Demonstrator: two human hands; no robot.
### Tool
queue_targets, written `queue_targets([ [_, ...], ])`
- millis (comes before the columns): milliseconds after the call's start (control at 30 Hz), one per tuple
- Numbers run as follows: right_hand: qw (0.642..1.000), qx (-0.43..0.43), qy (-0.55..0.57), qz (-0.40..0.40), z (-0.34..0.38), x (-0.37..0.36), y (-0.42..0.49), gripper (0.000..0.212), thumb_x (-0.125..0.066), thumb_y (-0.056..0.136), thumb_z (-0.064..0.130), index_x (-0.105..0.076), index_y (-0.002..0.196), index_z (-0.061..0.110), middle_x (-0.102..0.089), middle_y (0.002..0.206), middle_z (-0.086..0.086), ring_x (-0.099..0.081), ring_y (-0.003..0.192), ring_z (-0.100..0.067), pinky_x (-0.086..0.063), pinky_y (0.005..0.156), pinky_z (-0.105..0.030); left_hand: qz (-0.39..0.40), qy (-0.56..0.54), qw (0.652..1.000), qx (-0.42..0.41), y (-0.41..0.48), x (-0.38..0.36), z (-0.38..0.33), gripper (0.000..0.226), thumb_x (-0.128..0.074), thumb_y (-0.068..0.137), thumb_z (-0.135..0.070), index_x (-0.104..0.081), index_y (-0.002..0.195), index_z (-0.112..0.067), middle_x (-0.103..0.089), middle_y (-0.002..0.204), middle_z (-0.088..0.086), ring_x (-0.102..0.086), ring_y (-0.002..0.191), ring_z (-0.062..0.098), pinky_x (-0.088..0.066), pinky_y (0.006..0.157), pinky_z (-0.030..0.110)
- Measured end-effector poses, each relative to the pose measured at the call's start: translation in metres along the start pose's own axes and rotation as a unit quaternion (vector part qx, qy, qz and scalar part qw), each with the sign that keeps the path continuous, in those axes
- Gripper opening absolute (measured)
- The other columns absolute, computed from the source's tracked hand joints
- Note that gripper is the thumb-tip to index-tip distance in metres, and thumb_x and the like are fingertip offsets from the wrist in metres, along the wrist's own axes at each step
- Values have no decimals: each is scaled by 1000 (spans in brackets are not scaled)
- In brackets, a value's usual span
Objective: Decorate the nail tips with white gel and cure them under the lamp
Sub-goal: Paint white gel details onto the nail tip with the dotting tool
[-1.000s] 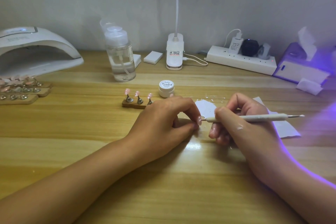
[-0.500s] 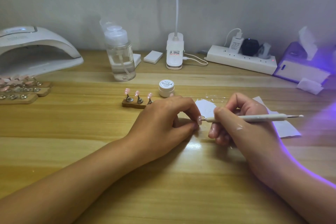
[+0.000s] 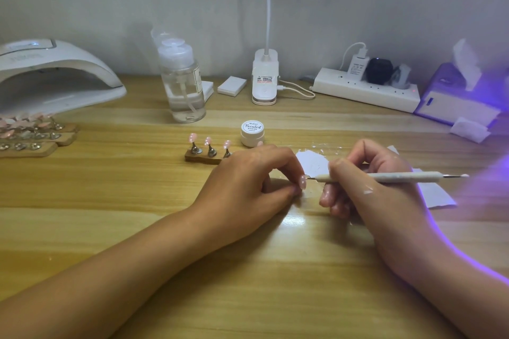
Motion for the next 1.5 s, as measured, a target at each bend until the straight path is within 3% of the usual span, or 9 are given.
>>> queue_targets([
  [400, 1000, -2, -9, 13, 1, -3, -1, 22, -61, 87, 6, -47, 72, 10, -67, 54, -12, -56, 43, -12, -43, 43, -17, -2, 3, 1000, -5, 0, -1, 0, 13, -72, 83, -19, -66, 86, -31, -67, 88, -17, -54, 57, 9, -43, 67, 28],
  [600, 1000, -1, -8, -3, 2, 1, -1, 35, -63, 86, 6, -48, 59, 23, -65, 52, -11, -54, 41, -13, -42, 41, -18, 1, 0, 1000, -1, 1, -1, 0, 10, -67, 81, -22, -65, 86, -31, -68, 89, -17, -55, 58, 10, -38, 65, 23],
  [733, 1000, -9, -27, 14, 1, -2, -1, 16, -58, 68, 17, -48, 57, 22, -62, 48, -10, -49, 39, -13, -38, 39, -17, -4, 2, 1000, -1, 0, 1, 0, 10, -68, 81, -22, -65, 85, -31, -62, 83, -25, -55, 58, 10, -36, 61, 23],
  [833, 999, -6, -32, 15, 0, -2, -1, 13, -56, 66, 18, -48, 57, 22, -61, 47, -9, -49, 40, -14, -39, 40, -18, -5, 7, 1000, 0, 0, 1, -1, 13, -69, 81, -21, -65, 85, -32, -59, 81, -27, -56, 59, 10, -36, 60, 22],
  [1000, 999, -3, -37, 15, -1, -2, 0, 13, -57, 67, 18, -48, 58, 22, -62, 47, -10, -49, 39, -13, -38, 40, -17, -2, 7, 1000, 3, -1, 1, -1, 12, -69, 81, -21, -65, 85, -31, -62, 84, -23, -56, 57, 9, -35, 61, 20],
  [1133, 999, 3, -32, 20, 1, -3, 0, 15, -59, 68, 17, -49, 58, 22, -63, 49, -10, -50, 39, -12, -37, 39, -15, -2, 3, 1000, 4, 0, 0, -1, 9, -65, 80, -25, -65, 86, -31, -64, 84, -21, -55, 57, 9, -39, 60, 26],
  [1300, 999, 16, -38, 27, 2, -3, -1, 35, -62, 83, 2, -50, 58, 23, -65, 51, -11, -52, 40, -11, -37, 40, -14, -1, 0, 1000, 4, 0, -1, -1, 9, -65, 79, -26, -65, 86, -31, -67, 86, -18, -55, 57, 9, -41, 61, 27],
  [1500, 999, 12, -37, 26, 3, -5, -1, 33, -63, 81, 5, -50, 57, 24, -65, 51, -11, -51, 38, -11, -37, 39, -13, 1, 2, 1000, 5, 0, 0, -1, 13, -70, 82, -20, -66, 86, -31, -67, 88, -18, -55, 58, 9, -38, 61, 25],
])
Point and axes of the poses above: each hand's wrist, its own y-axis towards the middle knuckle, its own x-axis out of the back of the hand, z = x × y, the point moved 7 cm from there along y, towards the middle knuckle
